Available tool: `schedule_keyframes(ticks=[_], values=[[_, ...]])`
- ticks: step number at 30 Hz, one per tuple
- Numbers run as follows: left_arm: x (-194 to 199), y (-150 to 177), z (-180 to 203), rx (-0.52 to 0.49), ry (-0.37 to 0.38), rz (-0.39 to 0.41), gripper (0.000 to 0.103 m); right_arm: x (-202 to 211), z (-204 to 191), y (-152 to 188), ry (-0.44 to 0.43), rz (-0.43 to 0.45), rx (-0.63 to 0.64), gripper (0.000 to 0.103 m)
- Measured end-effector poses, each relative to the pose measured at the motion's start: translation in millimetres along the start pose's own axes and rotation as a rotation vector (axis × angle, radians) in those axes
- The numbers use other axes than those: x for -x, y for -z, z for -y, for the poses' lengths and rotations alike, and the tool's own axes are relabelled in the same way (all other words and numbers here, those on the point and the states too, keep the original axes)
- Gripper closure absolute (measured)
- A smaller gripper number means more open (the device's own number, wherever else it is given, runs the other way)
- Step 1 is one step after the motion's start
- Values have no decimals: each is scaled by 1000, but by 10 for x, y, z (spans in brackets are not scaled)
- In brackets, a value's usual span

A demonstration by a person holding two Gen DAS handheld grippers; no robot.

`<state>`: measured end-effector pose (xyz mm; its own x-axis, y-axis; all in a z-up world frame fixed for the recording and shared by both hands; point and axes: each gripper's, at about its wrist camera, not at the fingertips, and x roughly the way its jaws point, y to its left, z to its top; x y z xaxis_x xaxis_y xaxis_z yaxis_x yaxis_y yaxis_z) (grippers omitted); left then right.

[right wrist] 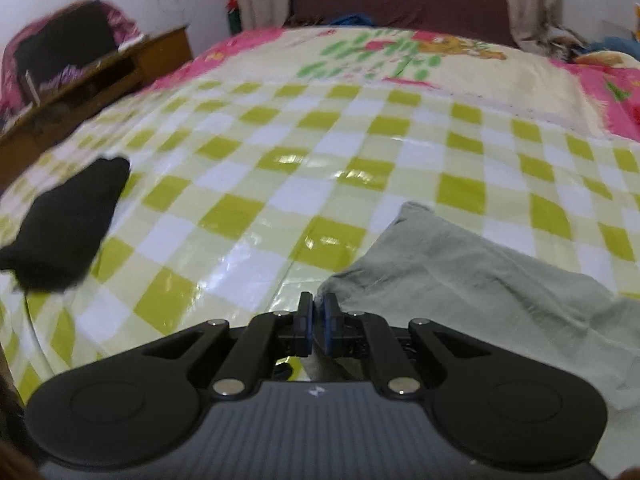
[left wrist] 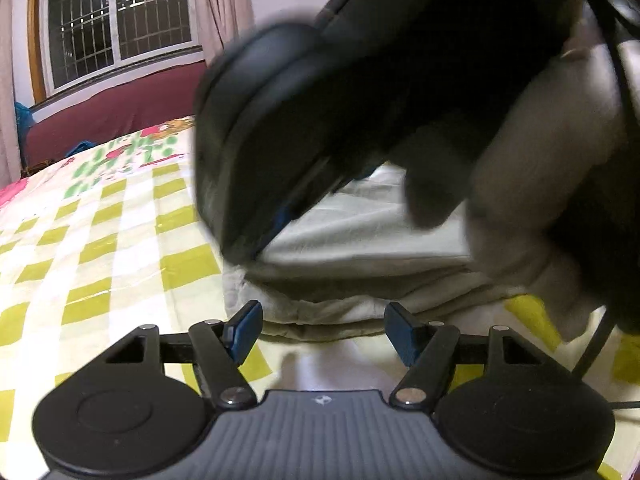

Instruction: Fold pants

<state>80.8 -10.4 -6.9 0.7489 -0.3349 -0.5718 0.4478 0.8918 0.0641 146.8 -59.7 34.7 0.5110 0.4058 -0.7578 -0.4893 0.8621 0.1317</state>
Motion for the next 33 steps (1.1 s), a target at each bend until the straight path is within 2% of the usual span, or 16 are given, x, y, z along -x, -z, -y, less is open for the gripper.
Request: schedule_keyframes(ticks=[3, 5, 10, 13, 18, 20, 22, 24, 27, 28, 31, 32, 33], values=[[-48, 27, 23, -31, -31, -24, 23, -251, 16, 42, -34, -51, -7, 94], [-80, 31, 23, -26, -26, -40, 23, -273, 35, 22, -47, -55, -5, 91], [-79, 25, 64, -39, -38, -33, 23, 234, 297, 56, -34, 41, -81, 78], [-28, 5, 135, -59, -57, -13, 23, 699, 716, 258, 61, 115, -187, 74], [51, -128, 296, -92, -80, 62, 23, 1356, 1656, 939, 346, 172, -426, 70], [12, -245, 315, -80, -52, 74, 23, 1497, 1985, 1232, 393, 187, -533, 68], [-104, -353, 377, -74, -26, 60, 23, 1524, 2236, 1447, 401, 183, -616, 67], [-239, -426, 436, -106, -30, 42, 23, 1502, 2446, 1626, 347, 196, -699, 66], [-443, -502, 611, -163, -45, 6, 23, 1392, 2698, 1811, 188, 213, -811, 64], [-496, -521, 652, -176, -46, -6, 23, 1389, 2752, 1843, 135, 230, -826, 62], [-600, -559, 758, -206, -45, -40, 23, 1331, 2931, 1932, -105, 268, -884, 62], [-637, -557, 775, -215, -47, -50, 23, 1297, 2972, 1936, -159, 267, -877, 63], [-665, -561, 785, -223, -49, -60, 23, 1244, 2995, 1902, -170, 256, -854, 65]])
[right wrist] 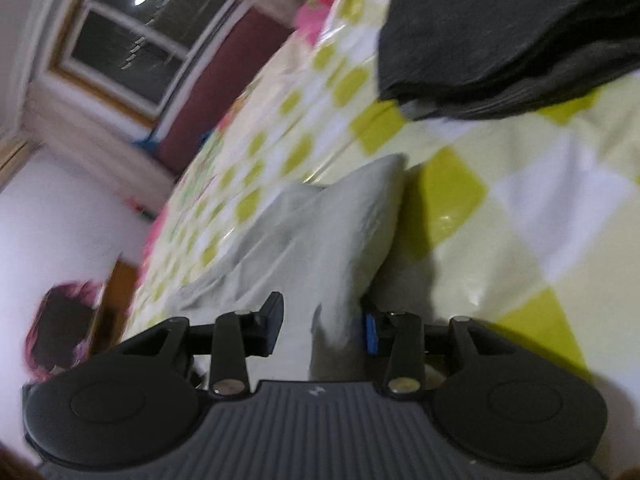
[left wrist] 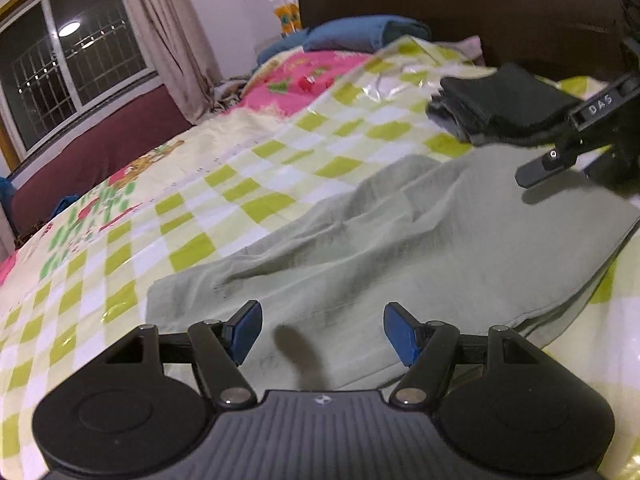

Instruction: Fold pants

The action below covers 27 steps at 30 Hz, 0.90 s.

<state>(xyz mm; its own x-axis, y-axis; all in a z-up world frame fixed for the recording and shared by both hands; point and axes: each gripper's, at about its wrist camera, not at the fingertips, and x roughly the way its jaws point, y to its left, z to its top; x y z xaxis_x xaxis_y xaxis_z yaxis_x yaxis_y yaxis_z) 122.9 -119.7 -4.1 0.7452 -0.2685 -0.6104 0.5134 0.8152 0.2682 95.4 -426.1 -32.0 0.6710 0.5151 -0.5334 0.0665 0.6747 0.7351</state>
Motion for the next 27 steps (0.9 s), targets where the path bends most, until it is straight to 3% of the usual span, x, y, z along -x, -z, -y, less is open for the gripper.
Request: schedule_keyframes(ticks=[3, 4, 6, 9, 12, 14, 20, 27], values=[[-93, -10, 37, -10, -1, -35, 23, -151, 126, -50, 22, -12, -48, 82], [-111, -12, 49, -13, -4, -47, 23, -155, 120, -63, 25, -7, -63, 92], [-136, -15, 61, -9, -3, -70, 22, -86, 73, -62, -8, 14, -98, 98], [-133, -31, 99, 14, 42, -89, 22, 88, 90, -62, -19, 68, -129, 100], [-140, -48, 249, 21, 136, -102, 22, 240, 243, -74, 81, 95, -153, 100], [-146, -36, 387, -8, 157, -100, 21, 358, 230, -42, 127, 103, -164, 100], [-10, 17, 296, 28, 150, -60, 19, 407, -346, -75, 280, 105, 8, 99], [108, 226, 22, 85, 90, -23, 19, 7, -1464, -58, 306, 62, 230, 93]])
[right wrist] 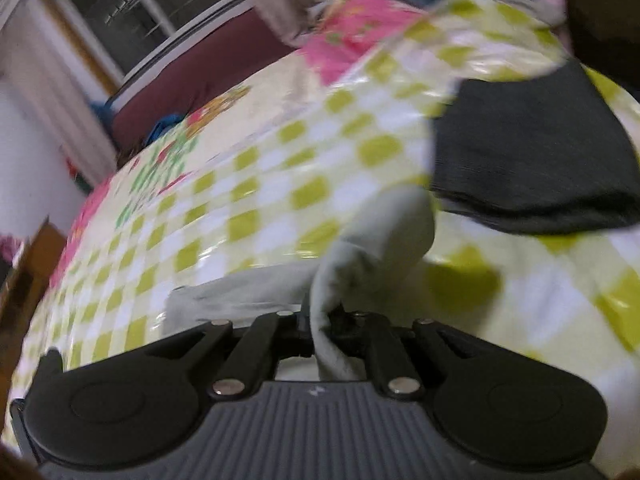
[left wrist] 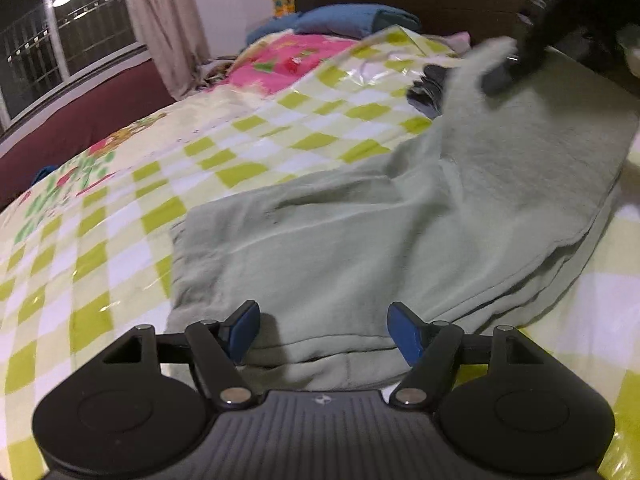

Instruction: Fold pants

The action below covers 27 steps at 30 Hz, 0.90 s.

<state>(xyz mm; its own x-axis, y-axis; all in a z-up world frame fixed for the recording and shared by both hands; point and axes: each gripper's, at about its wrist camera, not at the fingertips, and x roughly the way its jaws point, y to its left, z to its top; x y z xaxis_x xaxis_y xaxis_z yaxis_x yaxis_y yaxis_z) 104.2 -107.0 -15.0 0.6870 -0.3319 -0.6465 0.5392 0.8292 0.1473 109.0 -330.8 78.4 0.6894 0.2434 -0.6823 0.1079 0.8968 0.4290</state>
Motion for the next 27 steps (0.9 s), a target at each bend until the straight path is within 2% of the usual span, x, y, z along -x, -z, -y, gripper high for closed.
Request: schedule_keyframes(ticks=[3, 9, 12, 15, 18, 20, 24, 27], values=[[65, 61, -92, 29, 17, 20, 19, -188, -435, 6, -16, -15, 34, 93], [235, 165, -238, 58, 56, 55, 19, -884, -1170, 166, -13, -77, 88, 95], [280, 199, -301, 59, 68, 63, 19, -1066, -1335, 266, 8, -112, 67, 95], [292, 224, -353, 58, 83, 51, 19, -1215, -1552, 368, 65, -145, 120, 93], [328, 248, -401, 53, 62, 54, 19, -1316, -1714, 416, 92, -150, 139, 92], [361, 256, -470, 67, 53, 66, 19, -1377, -1778, 408, 106, -152, 141, 91], [416, 254, -613, 123, 54, 86, 19, -1507, -1909, 376, 156, -178, 243, 91], [498, 249, -698, 155, 62, 123, 19, -1516, -1887, 261, 146, -195, 183, 94]])
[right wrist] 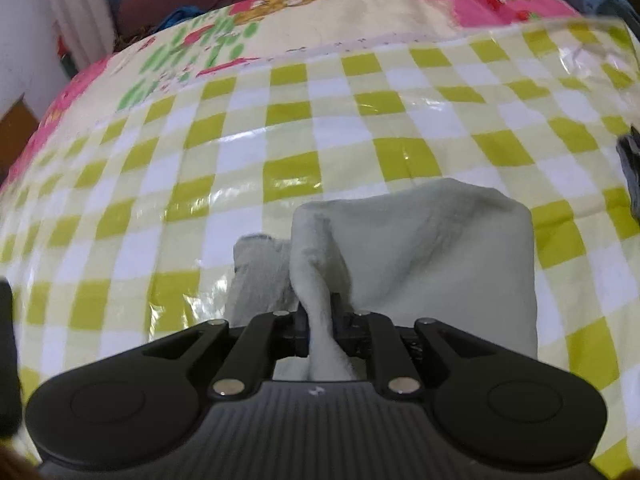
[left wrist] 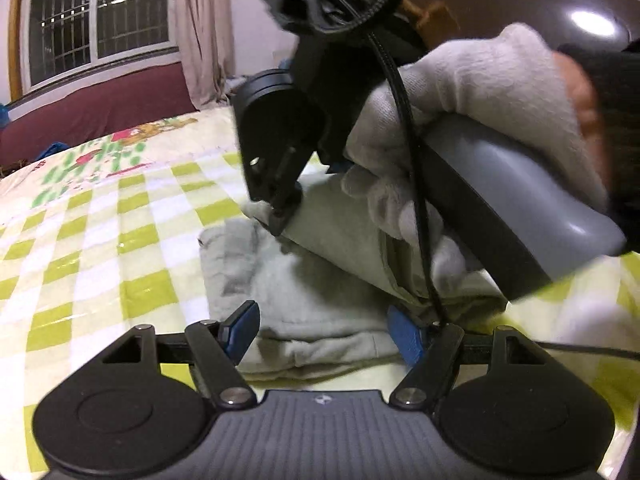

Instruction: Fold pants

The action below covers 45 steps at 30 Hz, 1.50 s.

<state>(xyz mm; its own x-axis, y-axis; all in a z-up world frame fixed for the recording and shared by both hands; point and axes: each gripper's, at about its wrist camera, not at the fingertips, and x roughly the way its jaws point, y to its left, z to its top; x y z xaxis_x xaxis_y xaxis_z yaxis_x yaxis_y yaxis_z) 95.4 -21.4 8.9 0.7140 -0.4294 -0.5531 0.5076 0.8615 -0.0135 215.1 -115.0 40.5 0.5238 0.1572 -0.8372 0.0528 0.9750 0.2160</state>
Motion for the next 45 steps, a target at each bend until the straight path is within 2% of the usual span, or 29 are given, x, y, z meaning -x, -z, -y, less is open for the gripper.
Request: schedule_keyframes(ticks=[3, 6, 8, 9, 10, 13, 16, 21, 24, 27, 32, 36, 40, 41, 43, 45], values=[[68, -20, -79, 23, -3, 29, 19, 85, 45, -91, -38, 36, -127, 94], [100, -11, -191, 44, -14, 33, 19, 105, -103, -70, -57, 58, -154, 91], [101, 16, -257, 59, -28, 19, 19, 26, -229, -45, -50, 32, -169, 81], [98, 31, -302, 67, -45, 12, 19, -35, -284, -40, -75, -2, -172, 71], [93, 44, -335, 73, -59, 6, 19, -96, -331, -27, -125, -36, -176, 67], [152, 105, -508, 119, -91, 4, 19, -151, -474, 2, -205, -78, -174, 66], [214, 160, -643, 167, -115, 8, 19, -29, -527, 11, -224, -51, -121, 66], [316, 204, -741, 239, -92, 55, 19, 320, -289, 105, -168, 35, -35, 65], [323, 150, -708, 231, -83, 83, 19, 519, -39, 251, -62, 118, 22, 65], [274, 58, -613, 200, -67, 83, 19, 603, 253, 372, 25, 162, 33, 63], [5, -127, -530, 175, -68, 12, 19, 555, 835, 455, 38, 182, -63, 61], [-302, -253, -384, 86, -84, -20, 19, 384, 1067, 462, -38, 161, -85, 61], [-691, -183, -360, 1, -223, -145, 17, 133, 1066, 497, -107, 113, -78, 57], [-745, -129, -423, 19, -224, -176, 16, 78, 1057, 502, -106, 102, -67, 57], [-706, -58, -563, 94, -196, -190, 14, 51, 1049, 512, -113, 104, -55, 57], [-633, -61, -616, 126, -208, -198, 14, 96, 1058, 518, -160, 121, -50, 57]])
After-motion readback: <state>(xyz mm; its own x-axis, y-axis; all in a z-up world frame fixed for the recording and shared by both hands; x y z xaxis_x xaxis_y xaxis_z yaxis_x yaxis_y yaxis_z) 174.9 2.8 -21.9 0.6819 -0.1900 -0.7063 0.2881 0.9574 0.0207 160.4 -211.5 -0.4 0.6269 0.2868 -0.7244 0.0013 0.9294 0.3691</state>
